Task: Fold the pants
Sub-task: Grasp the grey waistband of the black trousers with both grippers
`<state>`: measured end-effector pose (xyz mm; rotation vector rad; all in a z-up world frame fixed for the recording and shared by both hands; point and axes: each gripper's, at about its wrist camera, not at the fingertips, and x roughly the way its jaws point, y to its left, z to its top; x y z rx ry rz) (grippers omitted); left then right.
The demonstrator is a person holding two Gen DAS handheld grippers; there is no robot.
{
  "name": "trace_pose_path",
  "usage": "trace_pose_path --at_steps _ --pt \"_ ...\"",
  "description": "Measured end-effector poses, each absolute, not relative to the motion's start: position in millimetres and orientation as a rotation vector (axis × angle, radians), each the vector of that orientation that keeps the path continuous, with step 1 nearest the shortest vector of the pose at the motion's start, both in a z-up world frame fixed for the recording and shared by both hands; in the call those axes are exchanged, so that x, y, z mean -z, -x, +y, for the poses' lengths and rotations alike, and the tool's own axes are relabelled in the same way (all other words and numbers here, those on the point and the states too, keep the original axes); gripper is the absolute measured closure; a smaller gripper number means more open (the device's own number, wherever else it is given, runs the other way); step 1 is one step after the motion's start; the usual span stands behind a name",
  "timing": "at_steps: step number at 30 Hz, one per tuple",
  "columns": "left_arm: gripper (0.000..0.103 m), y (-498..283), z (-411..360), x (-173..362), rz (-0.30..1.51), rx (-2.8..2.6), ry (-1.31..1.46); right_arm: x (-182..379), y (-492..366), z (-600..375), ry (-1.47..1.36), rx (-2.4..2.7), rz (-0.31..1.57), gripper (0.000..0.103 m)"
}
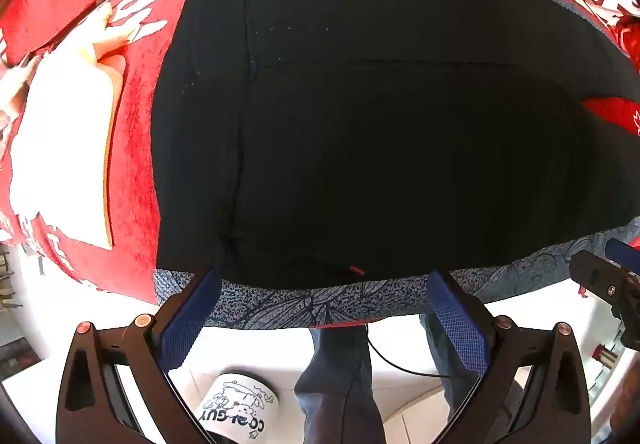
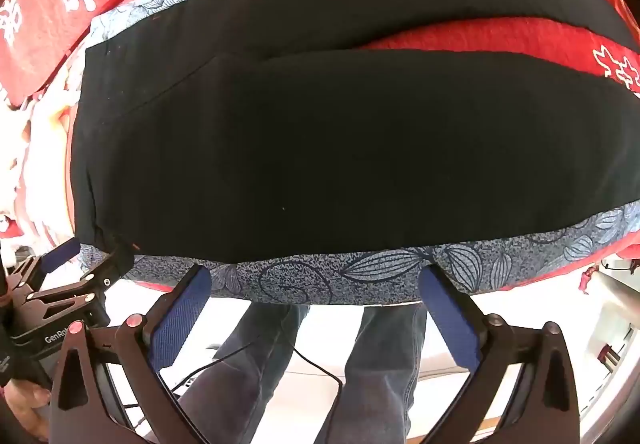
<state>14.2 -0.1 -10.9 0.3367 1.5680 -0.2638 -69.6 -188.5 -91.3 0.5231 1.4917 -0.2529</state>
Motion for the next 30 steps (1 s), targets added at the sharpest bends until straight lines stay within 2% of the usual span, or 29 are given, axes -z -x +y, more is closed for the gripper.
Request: trace_pose_path --at_steps 30 --pt "0.0 4 -10 19 1.555 0.231 -0.363 90 71 -192 -0.534 0.23 1.481 0.0"
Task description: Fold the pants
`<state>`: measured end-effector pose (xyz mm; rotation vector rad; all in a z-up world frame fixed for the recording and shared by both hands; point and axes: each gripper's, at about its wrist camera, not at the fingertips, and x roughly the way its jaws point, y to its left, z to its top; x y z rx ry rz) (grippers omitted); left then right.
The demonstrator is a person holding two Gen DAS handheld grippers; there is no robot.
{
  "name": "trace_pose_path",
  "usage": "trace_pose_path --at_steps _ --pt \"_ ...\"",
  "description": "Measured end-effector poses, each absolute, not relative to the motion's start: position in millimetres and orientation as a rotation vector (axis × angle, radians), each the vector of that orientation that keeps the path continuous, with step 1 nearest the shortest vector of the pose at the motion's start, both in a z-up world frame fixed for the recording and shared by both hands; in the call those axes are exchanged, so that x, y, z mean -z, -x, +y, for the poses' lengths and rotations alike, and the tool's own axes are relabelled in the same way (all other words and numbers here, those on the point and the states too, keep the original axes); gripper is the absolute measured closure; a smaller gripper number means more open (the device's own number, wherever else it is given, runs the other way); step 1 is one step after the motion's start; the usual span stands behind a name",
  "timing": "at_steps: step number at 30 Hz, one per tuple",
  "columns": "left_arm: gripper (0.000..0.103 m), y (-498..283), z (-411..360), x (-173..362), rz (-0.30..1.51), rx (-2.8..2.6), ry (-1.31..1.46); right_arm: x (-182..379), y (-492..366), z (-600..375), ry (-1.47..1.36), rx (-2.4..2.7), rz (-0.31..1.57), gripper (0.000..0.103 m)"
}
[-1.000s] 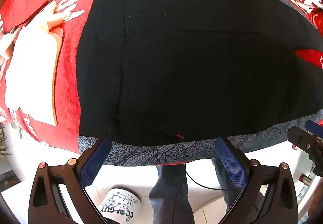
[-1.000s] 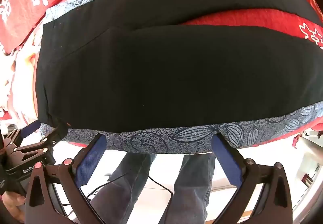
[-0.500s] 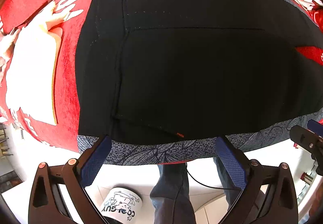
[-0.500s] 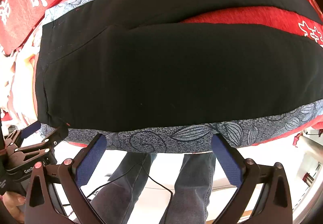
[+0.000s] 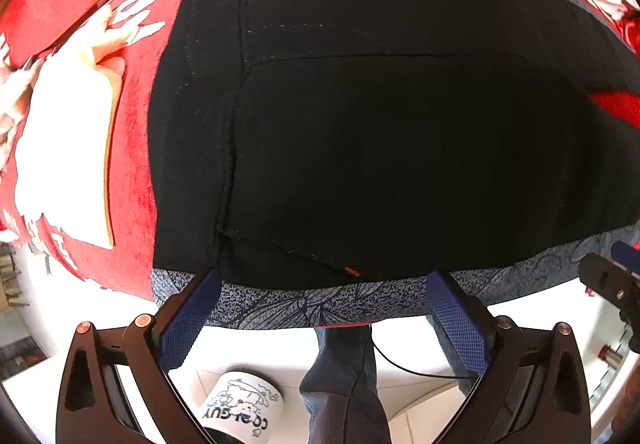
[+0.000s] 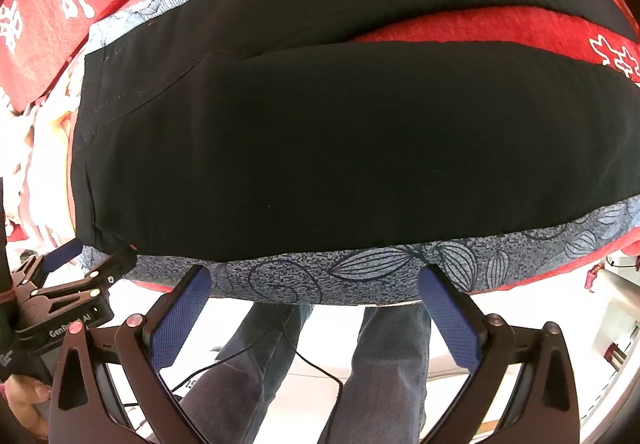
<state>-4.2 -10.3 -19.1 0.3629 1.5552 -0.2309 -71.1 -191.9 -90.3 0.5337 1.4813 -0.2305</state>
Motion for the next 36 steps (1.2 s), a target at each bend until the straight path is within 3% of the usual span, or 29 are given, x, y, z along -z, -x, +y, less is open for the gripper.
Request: trace_pose_path --at_steps 20,25,36 --pt "0.0 12 7 -2 1.516 0.075 -0.155 76 39 -227 -0.413 0.032 1.462 0.0" --pt "0.0 11 21 4 1.499 0.126 -0.154 82 53 -231 -0.489 0.012 1.427 0.0" --pt "0.0 19 131 19 1.477 0.231 0.043 108 65 -162 -0.821 -0.187 1.336 0.0"
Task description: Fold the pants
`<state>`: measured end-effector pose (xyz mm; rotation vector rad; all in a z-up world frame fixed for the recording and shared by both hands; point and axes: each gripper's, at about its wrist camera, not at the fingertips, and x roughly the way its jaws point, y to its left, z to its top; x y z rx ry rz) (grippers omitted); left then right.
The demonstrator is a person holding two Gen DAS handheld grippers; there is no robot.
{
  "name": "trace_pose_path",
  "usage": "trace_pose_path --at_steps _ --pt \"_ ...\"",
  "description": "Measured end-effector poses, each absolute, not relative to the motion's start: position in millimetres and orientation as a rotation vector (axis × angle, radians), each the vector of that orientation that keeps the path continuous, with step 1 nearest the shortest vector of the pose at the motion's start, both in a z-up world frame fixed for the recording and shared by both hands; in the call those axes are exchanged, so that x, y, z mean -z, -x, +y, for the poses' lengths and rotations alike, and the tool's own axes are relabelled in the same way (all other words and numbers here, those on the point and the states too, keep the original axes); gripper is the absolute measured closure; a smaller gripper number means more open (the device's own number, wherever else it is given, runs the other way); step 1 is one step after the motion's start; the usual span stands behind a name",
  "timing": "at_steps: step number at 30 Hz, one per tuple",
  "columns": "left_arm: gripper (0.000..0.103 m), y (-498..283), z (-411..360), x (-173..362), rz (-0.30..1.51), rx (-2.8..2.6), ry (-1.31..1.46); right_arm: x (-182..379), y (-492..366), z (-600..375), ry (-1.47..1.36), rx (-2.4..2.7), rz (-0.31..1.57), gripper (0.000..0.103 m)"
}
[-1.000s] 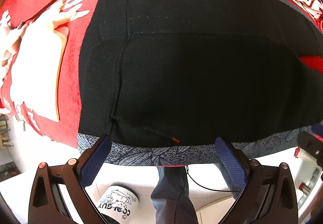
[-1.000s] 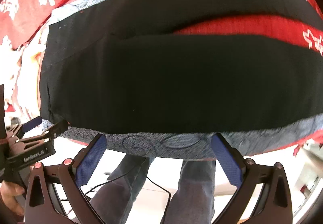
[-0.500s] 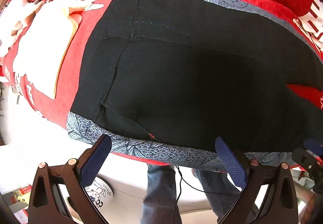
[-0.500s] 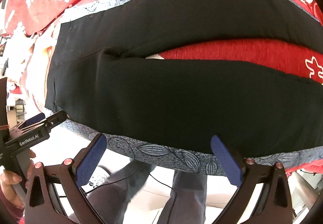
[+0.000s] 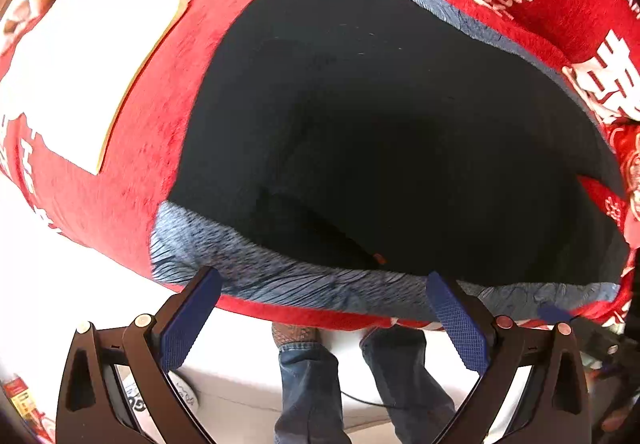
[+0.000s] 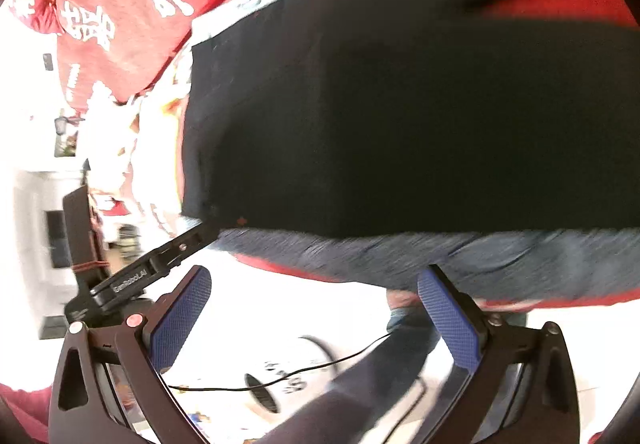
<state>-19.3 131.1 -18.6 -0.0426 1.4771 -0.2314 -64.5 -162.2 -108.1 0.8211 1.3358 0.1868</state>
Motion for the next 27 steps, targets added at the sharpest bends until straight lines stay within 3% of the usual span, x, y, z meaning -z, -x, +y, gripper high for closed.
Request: trace_pose_path --at_steps 2,6,15,26,27 --pt "0.0 24 142 18 1.473 0.253 0.079 122 70 -151 -0.852 -0.194 1.344 0.003" --pt "0.0 32 156 26 1.503 0.29 0.193 148 90 -151 -0.941 -0.182 1.345 0.022" --pt "0.0 32 141 48 1.551 0.355 0.408 184 112 -183 -1.24 -0.213 1.184 0.022" --pt "0.0 33 159 48 1.556 0.341 0.455 196 107 -167 -1.347 -0.249 1.173 0.022" --pt "0.0 34 159 50 1.559 0.341 0.462 194 104 -163 -1.342 -0.273 1.168 0.031"
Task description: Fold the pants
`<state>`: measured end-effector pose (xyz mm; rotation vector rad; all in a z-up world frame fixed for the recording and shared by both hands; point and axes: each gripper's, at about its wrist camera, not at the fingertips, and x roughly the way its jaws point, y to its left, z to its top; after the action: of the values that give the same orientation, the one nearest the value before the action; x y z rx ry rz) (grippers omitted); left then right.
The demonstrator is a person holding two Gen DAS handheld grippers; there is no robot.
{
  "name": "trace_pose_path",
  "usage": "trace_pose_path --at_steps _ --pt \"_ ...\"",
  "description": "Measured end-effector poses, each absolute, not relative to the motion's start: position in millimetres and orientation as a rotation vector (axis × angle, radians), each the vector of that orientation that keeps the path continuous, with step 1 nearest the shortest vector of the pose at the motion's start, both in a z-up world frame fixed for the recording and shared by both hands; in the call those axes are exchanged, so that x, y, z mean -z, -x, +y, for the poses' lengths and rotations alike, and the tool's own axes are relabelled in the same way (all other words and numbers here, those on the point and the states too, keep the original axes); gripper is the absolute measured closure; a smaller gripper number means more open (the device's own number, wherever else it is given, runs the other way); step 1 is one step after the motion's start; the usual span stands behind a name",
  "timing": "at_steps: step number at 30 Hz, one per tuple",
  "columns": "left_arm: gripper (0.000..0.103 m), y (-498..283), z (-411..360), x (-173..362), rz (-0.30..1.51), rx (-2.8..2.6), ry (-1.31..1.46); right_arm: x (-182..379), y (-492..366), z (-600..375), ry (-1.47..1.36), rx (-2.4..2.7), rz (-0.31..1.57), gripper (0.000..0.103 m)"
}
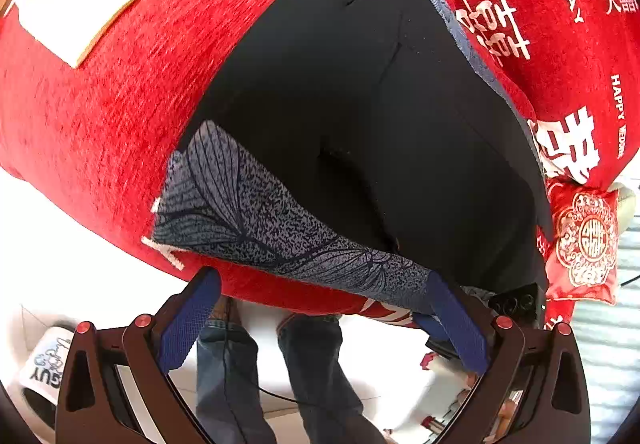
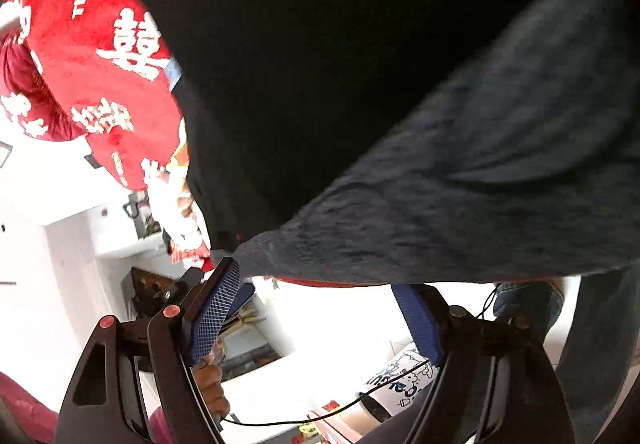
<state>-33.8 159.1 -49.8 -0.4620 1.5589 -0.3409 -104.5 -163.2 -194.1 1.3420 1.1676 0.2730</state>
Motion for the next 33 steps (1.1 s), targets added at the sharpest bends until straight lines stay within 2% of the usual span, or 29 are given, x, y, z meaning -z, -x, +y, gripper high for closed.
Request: trace_pose_path --at_steps 2,5,10,13,15,20,25,33 --pt "0.0 39 161 52 1.568 0.346 0.486 184 105 -165 -1.352 -0.331 1.116 0.052" --pt "0.0 45 161 56 1.596 0.355 0.562 161 100 -172 -1.371 -0.356 1.046 0.054" --pt "0.0 23 154 47 1.532 0.372 0.719 118 83 -175 -1.278 -0.459 0.988 0.055" --pt "0.0 6 145 51 1.527 0.34 0.68 108 76 -174 -1.249 -0.476 0.99 0.054" --pt "0.007 4 143 57 1.554 0.304 0.631 115 80 -173 -1.233 -0.438 1.034 0.054" --pt "0.007 15 141 53 1.559 0.294 0.496 139 131 -196 -1.246 -0.28 1.105 0.054" --pt "0.007 29 148 58 1.574 0.298 0.481 169 168 -221 -1.285 -0.115 1.112 0.044" --pt "0.007 32 148 63 1.595 0.331 0.506 194 136 -199 -1.404 -0.265 1.078 0.042"
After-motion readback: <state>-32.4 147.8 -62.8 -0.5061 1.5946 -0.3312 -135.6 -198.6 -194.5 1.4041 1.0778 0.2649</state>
